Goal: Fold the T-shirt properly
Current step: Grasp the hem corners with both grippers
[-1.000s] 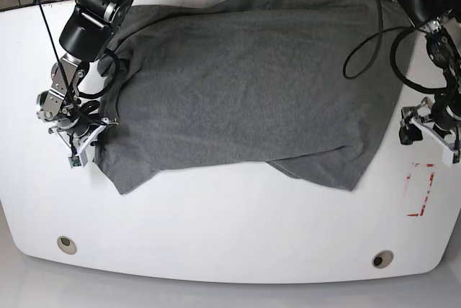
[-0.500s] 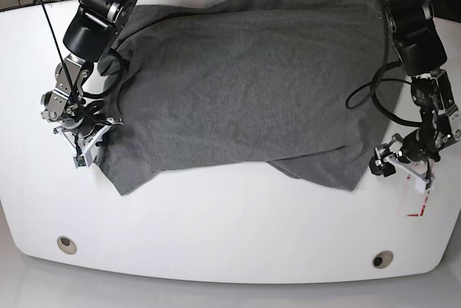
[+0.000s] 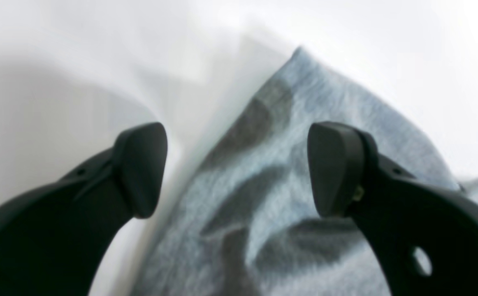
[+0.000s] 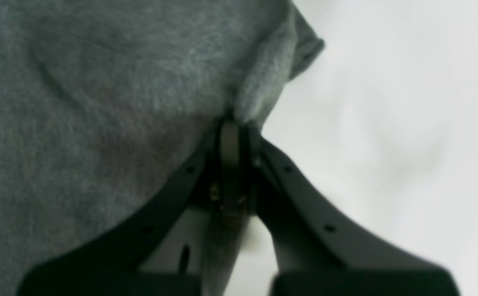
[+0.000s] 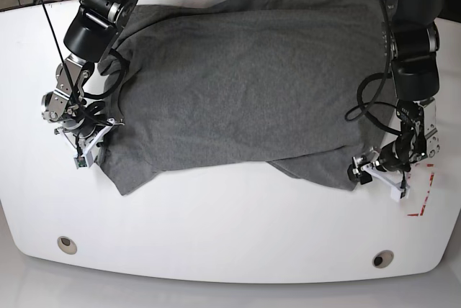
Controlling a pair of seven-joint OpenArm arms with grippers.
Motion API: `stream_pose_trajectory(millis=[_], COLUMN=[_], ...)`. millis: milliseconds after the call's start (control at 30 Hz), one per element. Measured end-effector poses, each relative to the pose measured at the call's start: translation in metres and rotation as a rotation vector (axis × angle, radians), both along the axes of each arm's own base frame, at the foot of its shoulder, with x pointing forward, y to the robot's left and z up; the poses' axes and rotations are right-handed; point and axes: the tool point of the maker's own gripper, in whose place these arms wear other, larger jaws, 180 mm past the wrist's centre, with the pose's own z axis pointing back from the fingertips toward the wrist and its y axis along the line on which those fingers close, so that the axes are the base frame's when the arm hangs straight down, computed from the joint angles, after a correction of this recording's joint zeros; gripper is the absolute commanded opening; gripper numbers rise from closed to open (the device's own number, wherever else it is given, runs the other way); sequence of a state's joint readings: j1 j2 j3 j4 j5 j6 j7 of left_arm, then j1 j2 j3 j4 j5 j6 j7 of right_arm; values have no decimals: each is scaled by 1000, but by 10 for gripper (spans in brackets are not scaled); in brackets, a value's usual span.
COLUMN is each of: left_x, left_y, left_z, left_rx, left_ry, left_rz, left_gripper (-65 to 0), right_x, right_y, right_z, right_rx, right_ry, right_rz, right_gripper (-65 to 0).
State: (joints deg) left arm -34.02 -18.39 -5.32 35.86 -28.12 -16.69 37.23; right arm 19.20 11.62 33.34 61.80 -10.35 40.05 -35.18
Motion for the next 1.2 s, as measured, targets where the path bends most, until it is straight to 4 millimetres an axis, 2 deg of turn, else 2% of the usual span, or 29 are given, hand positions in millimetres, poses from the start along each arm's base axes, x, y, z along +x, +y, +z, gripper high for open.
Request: stream_pose_trajectory(millis=[233, 333, 433, 600, 867, 1000, 1200], left_x=[7, 8, 7, 5, 2, -1, -5], left_y=[-21, -39, -58, -78, -73, -70, -63], left_z=[-2, -5, -5, -7, -10, -14, -16], left_rx=[-11, -20, -39, -69, -65, -63, -68], left_ry=[-17, 0, 7, -1, 8, 4, -1], left_rz=[-22, -64, -127, -184, -177, -167, -155], left_gripper=[-149, -153, -206, -322, -508, -650, -650], right_x=[0, 0, 0, 0, 0, 0, 0], right_y=[0, 0, 0, 0, 0, 0, 0], right_z=[0, 0, 0, 0, 0, 0, 0], right_rx=[1, 0, 1, 1, 0, 1, 0], right_ry=[0, 0, 0, -1, -1, 0, -1], right_rz=[0, 0, -1, -1, -1, -1, -1], right_gripper=[-647, -647, -647, -647, -648, -650, -650])
